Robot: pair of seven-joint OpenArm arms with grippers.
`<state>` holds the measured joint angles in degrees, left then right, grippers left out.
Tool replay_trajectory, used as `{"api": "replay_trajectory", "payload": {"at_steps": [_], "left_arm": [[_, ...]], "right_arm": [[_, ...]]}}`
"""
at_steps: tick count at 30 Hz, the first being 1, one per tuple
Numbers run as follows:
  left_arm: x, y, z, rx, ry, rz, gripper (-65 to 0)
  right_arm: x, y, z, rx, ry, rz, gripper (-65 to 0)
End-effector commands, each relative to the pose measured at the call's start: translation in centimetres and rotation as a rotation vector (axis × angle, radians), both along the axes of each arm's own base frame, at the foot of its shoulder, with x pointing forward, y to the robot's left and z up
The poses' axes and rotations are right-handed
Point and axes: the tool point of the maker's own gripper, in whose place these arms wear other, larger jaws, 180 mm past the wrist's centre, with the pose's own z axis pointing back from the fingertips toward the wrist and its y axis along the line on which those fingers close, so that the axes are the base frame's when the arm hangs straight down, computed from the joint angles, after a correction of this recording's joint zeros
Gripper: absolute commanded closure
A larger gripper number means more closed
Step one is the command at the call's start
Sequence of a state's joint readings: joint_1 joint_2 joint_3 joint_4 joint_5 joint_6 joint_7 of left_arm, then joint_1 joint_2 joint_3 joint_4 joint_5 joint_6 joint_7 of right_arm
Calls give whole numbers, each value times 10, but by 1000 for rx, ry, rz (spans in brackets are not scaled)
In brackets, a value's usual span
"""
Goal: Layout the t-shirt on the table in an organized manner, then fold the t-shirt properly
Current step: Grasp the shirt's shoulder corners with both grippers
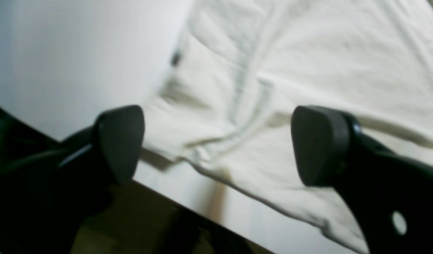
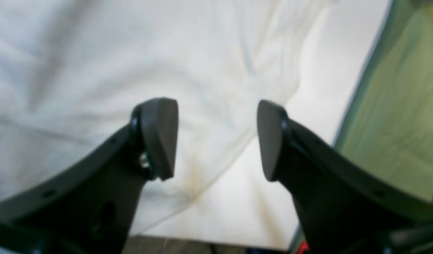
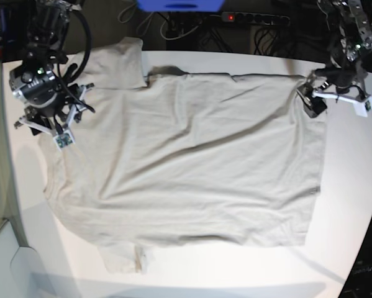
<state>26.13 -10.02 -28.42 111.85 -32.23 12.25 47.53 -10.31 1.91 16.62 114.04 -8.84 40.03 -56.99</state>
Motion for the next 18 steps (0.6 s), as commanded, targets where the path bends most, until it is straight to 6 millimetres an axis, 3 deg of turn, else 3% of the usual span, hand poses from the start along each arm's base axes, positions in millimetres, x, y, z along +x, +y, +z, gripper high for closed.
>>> {"api": "replay_trajectory", "payload": {"at_steps": [1,6,14,18], "left_arm": [[4,3,8,14,-24,-5,-650],[7,11,9,44,-12,-22,-650],[-3,25,-25,28,83,9,-650],[1,16,-42,23,119,-81,-650]], "right_arm": [[3,6,6,20,-33,8,-364],[-14,-4,-4,36,-1,-55,-362],[-32,-7,-14,33,44,-65,-361],[-37,-7,-17,32,56,-65,-361]]}}
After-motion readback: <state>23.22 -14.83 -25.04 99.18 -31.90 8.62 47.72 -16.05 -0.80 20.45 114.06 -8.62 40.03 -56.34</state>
